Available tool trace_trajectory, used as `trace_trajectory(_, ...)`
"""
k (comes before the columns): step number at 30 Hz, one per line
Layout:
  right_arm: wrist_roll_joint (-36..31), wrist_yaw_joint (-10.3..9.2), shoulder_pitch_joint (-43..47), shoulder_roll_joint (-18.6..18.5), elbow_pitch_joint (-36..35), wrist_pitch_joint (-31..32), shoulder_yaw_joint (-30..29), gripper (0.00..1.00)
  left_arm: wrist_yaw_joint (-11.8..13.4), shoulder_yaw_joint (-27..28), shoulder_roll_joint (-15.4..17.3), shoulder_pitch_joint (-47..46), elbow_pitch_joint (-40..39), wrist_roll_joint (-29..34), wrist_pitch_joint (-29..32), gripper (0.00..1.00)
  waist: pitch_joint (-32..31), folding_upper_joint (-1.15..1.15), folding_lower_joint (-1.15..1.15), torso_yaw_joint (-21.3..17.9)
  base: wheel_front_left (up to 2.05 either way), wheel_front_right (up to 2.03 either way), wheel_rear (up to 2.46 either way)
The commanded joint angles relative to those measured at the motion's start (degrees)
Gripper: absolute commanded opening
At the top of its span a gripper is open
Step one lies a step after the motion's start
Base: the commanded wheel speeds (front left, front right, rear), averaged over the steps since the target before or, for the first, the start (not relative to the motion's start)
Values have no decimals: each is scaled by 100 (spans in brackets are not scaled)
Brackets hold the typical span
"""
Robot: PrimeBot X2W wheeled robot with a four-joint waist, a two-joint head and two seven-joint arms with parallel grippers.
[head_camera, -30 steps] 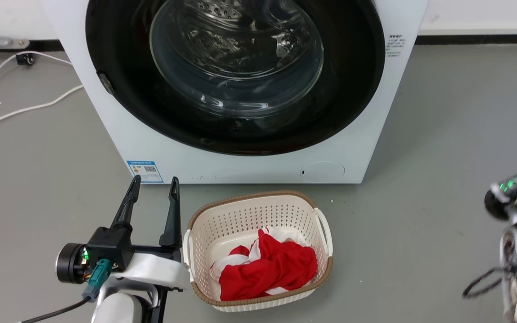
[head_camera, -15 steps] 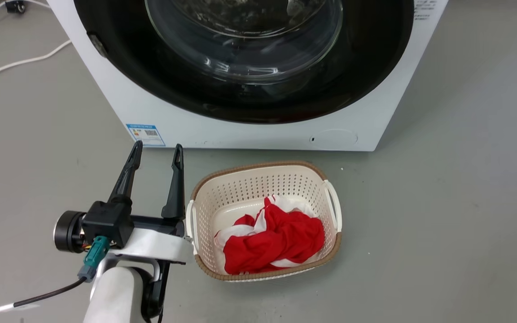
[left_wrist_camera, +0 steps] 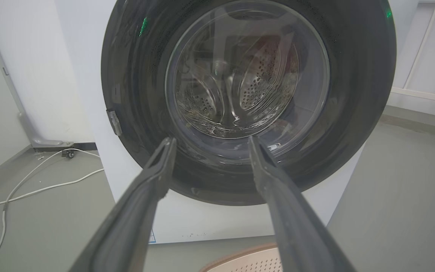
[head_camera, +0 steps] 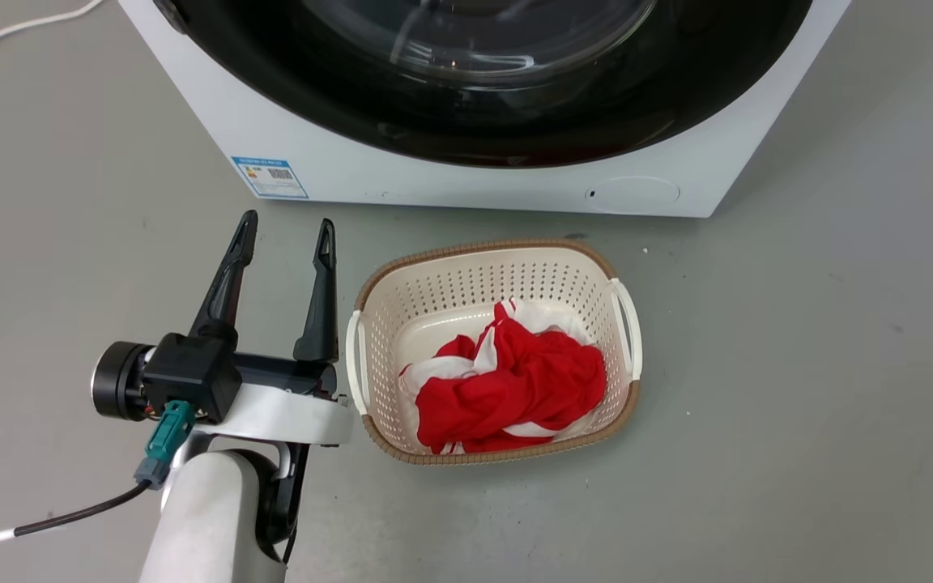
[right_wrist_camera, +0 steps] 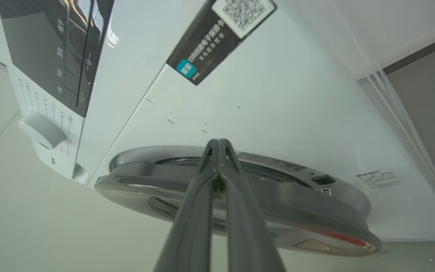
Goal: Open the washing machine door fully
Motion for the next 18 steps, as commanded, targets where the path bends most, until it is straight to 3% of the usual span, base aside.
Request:
trace_trajectory(1,-32,-1,-94,49,101,48,30,0,-21,2,-7,-58,-21,11,-14,100,100,0,-1,38,0,0,0)
trace_trajectory(6,-398,-1,-497,223,573,336,329,0,-26,-32,-7,-186,-90,-5,-14,100,367,0,-1,114,0,0,0)
trace_trajectory(18,-677,0,-769,329,824,575,435,0,72,-216,-7,-412,-135,-98,-14,100,739,0,-1,262,0,0,0)
